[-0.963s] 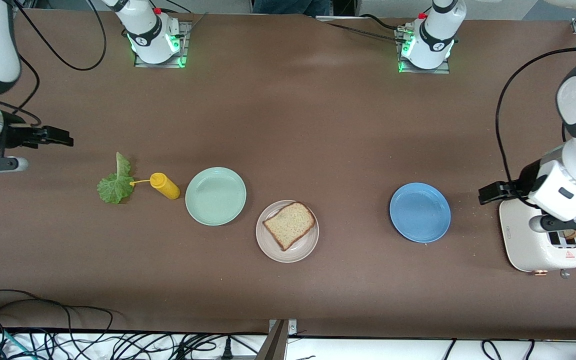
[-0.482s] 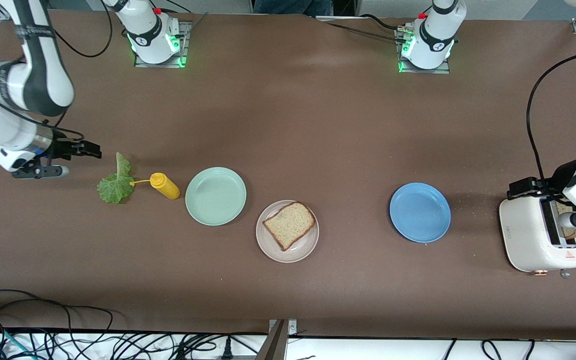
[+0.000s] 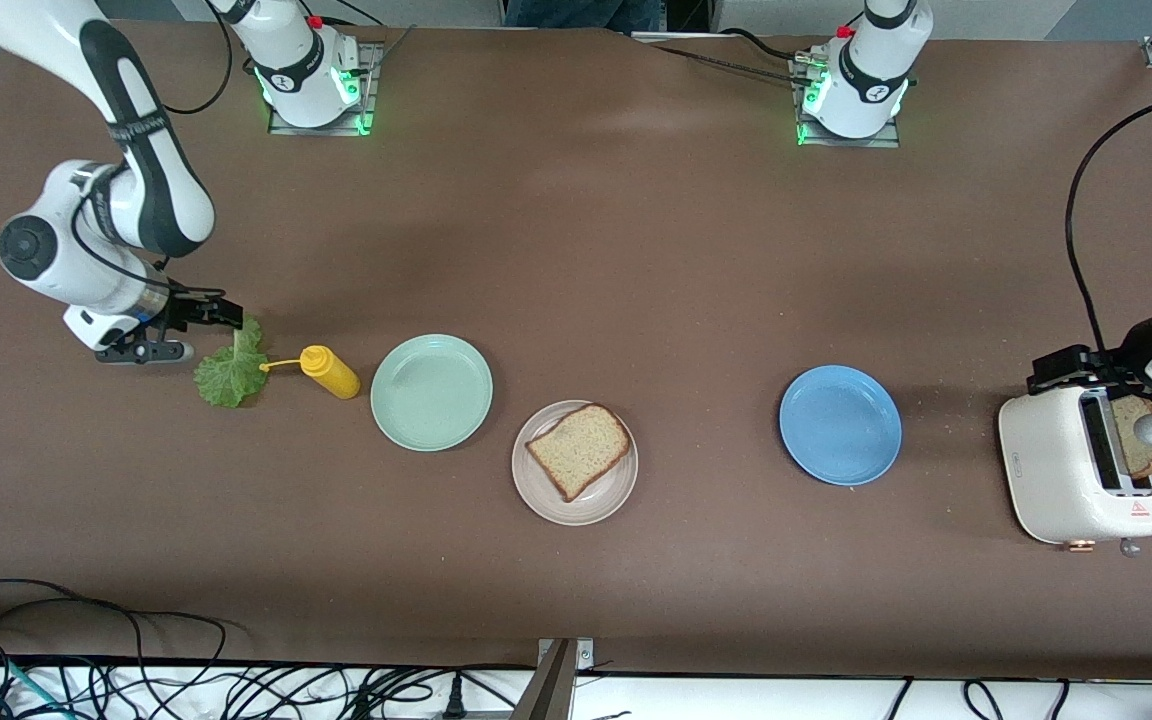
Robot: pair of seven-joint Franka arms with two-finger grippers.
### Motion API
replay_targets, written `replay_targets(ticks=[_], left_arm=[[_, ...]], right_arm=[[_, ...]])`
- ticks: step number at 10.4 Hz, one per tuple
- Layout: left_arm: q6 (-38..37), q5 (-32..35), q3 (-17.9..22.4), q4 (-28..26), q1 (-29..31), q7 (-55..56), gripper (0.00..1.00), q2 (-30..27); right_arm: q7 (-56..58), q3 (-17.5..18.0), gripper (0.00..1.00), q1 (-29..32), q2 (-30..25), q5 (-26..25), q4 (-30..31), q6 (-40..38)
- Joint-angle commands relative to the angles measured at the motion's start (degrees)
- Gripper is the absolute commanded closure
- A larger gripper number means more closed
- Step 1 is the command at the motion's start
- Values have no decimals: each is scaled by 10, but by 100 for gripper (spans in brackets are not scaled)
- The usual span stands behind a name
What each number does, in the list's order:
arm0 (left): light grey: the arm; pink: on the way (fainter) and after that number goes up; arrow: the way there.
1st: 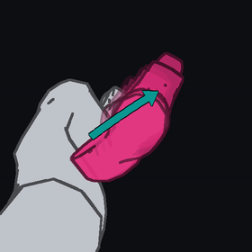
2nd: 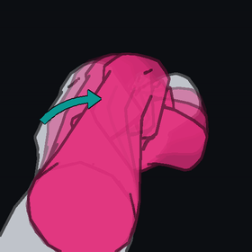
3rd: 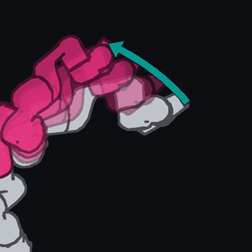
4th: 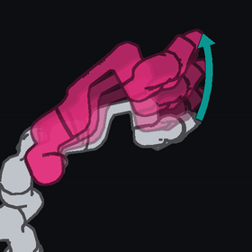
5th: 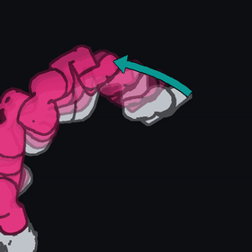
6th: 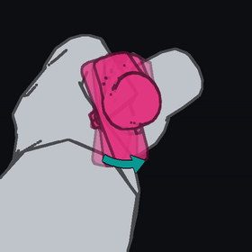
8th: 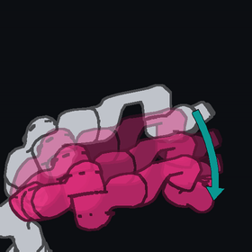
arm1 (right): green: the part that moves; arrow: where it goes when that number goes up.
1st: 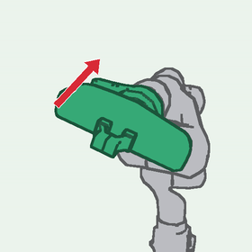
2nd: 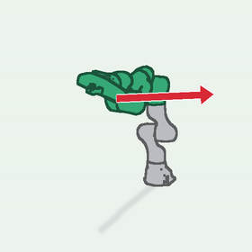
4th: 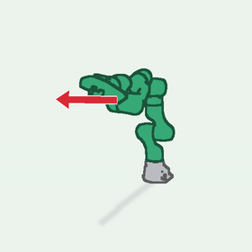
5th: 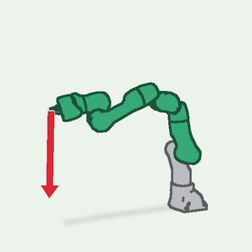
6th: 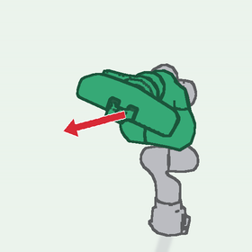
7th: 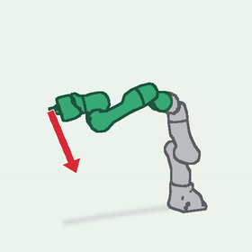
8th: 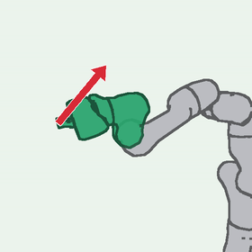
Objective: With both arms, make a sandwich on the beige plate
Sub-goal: 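Grasp the green lettuce leaf by its stem with the right gripper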
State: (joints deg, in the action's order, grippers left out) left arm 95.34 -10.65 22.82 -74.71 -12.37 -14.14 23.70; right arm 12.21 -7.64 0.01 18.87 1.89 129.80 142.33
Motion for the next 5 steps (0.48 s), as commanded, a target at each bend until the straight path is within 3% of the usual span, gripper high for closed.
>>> replay_targets(ticks=[1, 3, 5], left_arm=[[11, 19, -7, -31, 13, -55, 5, -25], [12, 18, -8, -37, 12, -55, 3, -30], [11, 11, -9, -31, 4, 4, 0, -24]], right_arm=[[8, 3, 21, 1, 30, 7, -6, 16], [7, 6, 55, -2, 47, 7, -8, 34], [1, 7, 75, -4, 49, 7, -9, 33]])
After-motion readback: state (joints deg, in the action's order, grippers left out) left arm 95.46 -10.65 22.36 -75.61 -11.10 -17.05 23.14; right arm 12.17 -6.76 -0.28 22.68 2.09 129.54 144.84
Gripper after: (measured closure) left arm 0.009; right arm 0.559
